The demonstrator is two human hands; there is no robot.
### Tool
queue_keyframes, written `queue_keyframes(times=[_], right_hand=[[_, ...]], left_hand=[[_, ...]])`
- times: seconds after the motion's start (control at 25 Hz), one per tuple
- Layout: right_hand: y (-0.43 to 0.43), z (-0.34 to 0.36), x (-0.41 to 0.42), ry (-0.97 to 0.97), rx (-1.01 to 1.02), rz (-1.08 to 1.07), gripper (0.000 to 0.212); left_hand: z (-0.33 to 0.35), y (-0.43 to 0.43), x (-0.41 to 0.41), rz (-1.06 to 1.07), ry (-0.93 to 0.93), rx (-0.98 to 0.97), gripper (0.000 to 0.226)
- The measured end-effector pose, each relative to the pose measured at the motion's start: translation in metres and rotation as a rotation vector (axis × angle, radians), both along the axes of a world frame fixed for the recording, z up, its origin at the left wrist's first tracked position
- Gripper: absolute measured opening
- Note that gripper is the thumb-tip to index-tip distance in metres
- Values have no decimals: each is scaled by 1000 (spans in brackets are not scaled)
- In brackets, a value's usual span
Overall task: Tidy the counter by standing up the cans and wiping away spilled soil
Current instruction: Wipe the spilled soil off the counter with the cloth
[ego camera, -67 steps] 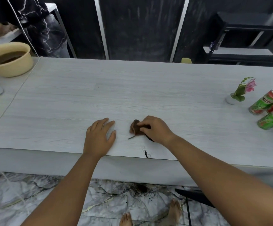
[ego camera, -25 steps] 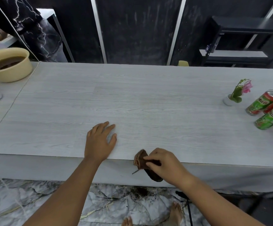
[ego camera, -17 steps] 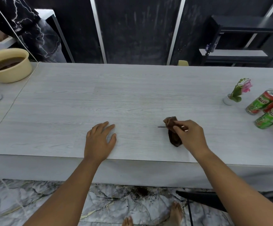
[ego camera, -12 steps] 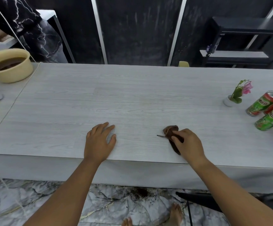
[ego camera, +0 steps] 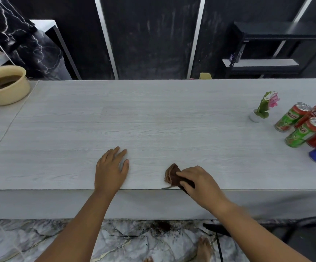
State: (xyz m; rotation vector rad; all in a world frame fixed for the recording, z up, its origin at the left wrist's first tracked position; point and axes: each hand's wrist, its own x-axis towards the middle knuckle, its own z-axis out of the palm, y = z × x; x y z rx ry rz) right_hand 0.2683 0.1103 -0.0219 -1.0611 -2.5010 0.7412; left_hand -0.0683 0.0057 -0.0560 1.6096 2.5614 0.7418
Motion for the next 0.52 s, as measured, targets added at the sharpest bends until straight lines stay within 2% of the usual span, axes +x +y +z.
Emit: queue_keyframes(times=[0.08,0.2,0.32,0.4,0.52], right_hand=[[-6,-1,1,6,4,22,39],[-6,4,6,83,-44,-9,44],[-5,8,18,170,-75,-260,39],[-2,10,28,78,-130,-411,42],[-2,8,30,-70,-207,-420,49]], left_hand=[[4,2,8,-26,0,46,50],[13,6,46,-174,-60,61,43],[21,18,87,-324,-213,-38,44],[26,27,100,-367,-294,-109,51],[33,40,105,-372,-319,-161,51]])
